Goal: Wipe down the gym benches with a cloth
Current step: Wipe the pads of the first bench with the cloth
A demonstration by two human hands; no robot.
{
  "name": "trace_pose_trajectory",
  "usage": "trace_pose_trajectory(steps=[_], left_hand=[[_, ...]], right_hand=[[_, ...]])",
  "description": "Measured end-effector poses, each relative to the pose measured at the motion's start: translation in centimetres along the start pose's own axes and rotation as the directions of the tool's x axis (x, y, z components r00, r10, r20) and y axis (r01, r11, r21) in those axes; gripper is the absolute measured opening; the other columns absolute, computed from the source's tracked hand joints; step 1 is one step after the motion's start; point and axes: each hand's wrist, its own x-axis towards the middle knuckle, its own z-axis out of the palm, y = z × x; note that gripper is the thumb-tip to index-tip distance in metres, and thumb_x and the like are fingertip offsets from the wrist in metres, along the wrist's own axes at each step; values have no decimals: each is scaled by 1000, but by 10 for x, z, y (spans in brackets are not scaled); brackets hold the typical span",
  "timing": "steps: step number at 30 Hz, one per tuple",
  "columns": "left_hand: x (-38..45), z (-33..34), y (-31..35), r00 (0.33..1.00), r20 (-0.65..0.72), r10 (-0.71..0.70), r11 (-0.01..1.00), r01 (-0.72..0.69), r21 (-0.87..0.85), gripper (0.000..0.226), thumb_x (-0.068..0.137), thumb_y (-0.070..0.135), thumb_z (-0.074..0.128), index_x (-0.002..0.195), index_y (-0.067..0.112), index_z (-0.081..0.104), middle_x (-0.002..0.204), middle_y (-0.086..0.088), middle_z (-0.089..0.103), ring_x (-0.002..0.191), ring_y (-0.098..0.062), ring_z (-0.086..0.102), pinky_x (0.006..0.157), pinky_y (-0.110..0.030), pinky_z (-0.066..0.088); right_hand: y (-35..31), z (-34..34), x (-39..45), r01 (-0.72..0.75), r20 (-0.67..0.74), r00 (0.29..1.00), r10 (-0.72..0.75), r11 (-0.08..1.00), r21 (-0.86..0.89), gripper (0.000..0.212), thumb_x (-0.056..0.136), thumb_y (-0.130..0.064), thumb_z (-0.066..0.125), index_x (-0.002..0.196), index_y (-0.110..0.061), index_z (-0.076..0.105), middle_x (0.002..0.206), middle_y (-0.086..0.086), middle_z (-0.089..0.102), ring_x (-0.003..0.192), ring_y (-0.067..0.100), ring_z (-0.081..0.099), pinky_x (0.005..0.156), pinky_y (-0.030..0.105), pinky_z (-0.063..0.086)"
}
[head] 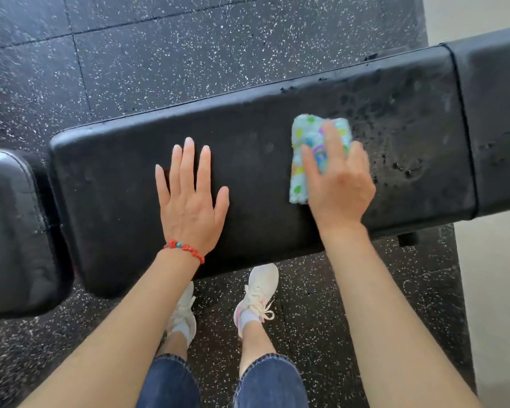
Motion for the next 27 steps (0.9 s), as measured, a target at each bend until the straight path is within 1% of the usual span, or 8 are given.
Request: trace_pose_trajectory(steps=[4,5,9,13,16,20,22,27], left_hand=[[0,0,0,1000,-14,10,1000,-10,10,58,93,35,33,143,5,32,150,-19,28,139,-35,21,112,-54,12],[-1,0,0,1000,-15,9,1000,-9,14,58,93,34,33,143,5,32,150,-19,28,139,-35,21,112,-54,12],[-3,3,-3,999,-20,25,999,-25,25,58,94,34,35,142,4,32,150,-21,28,139,-36,22,112,-53,12],[0,2,-3,999,-42,31,999,-30,16,57,94,34,37,141,4,34,149,-21,30,138,-35,23,112,-53,13],[1,-1,0,999,-36,6,1000,-6,-2,56,92,33,37,140,4,36,148,-21,32,138,-35,24,112,-54,14],[7,-5,5,998,-58,-5,1000,3,-27,55,91,32,39,139,4,37,147,-20,34,138,-34,24,112,-54,13],[13,-3,6,998,-56,18,1000,-19,-16,55,91,32,39,139,4,37,147,-21,34,138,-34,24,111,-55,13],[17,1,5,999,-34,20,1000,-20,-2,57,91,33,39,140,3,36,148,-21,33,138,-35,24,111,-56,16]], right_hand=[[-1,-4,21,-354,87,933,349,934,49,42,86,-42,53,122,-20,59,91,16,59,80,34,58,54,37,46],[-14,-2,18,-344,95,936,339,938,41,42,85,-41,53,121,-20,60,90,16,59,78,33,59,53,36,46],[-83,9,-1,41,120,991,-53,994,97,40,83,-42,48,108,-18,67,73,9,58,59,24,54,43,29,42],[-73,11,11,193,114,970,-213,967,165,40,84,-45,49,108,-19,67,71,8,57,58,23,54,45,29,42],[-34,16,41,65,51,997,-66,998,15,41,82,-46,50,108,-20,67,74,11,60,63,27,58,45,28,44],[-23,11,67,-223,176,961,211,974,48,43,87,-42,53,121,-17,58,95,18,60,85,34,58,58,36,46],[-40,12,64,-184,178,969,172,982,53,41,86,-41,53,118,-17,60,91,17,59,80,32,58,56,34,46],[-72,21,62,119,161,977,-136,987,107,43,81,-46,44,103,-19,68,72,9,59,58,23,56,42,25,41]])
